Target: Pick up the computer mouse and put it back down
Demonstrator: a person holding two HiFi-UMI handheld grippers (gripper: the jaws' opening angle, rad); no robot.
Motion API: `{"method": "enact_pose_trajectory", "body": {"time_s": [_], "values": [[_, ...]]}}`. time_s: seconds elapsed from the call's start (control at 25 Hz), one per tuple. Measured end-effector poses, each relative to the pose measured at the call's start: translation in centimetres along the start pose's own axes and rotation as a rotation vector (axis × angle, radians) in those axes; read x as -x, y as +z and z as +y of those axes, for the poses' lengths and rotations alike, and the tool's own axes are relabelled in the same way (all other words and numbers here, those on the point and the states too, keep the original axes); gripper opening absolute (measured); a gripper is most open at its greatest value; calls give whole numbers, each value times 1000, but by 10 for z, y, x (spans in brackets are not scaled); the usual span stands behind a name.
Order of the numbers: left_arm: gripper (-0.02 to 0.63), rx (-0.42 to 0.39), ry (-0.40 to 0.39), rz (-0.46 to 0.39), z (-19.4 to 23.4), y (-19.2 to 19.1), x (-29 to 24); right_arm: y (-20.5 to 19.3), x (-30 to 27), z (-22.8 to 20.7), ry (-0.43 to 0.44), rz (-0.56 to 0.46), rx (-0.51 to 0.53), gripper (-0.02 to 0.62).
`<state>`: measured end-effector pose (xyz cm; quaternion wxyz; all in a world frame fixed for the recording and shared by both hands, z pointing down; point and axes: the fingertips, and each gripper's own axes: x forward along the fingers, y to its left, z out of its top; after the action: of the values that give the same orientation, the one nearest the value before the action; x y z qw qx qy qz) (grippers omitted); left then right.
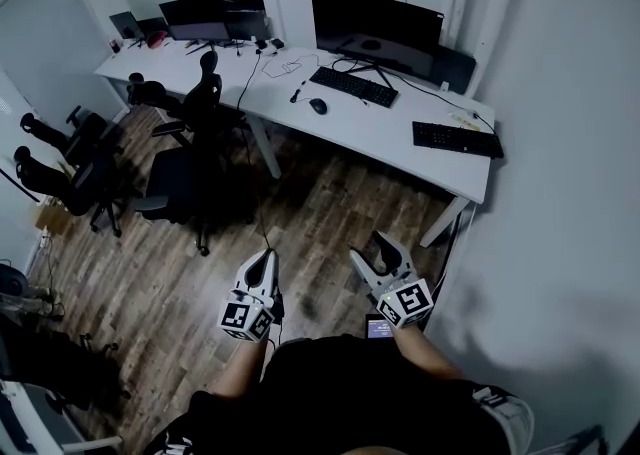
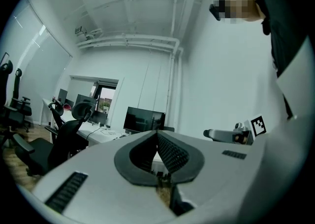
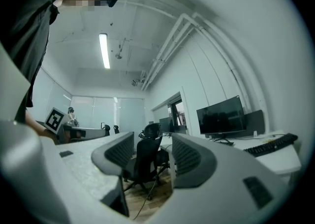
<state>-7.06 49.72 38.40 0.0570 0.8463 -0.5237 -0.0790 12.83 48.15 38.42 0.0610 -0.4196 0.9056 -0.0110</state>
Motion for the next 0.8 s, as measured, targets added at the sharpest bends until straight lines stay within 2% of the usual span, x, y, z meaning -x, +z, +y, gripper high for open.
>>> {"method": "enact_pose_trajectory", "body": {"time_s": [0.2, 0.44, 0.6, 0.8], "values": [[-5, -17, 5, 31, -3, -5, -1, -14, 0, -12, -9, 3, -49, 242], [-5, 3, 24, 53, 17, -17, -10, -30, -15, -26, -14, 15, -99, 241], [-5, 1, 33, 36, 39, -18, -35, -32, -38, -45, -19, 17, -86, 241], [-5, -1, 49, 16, 84, -17, -83, -35, -93, -75, -22, 35, -68, 241]]}}
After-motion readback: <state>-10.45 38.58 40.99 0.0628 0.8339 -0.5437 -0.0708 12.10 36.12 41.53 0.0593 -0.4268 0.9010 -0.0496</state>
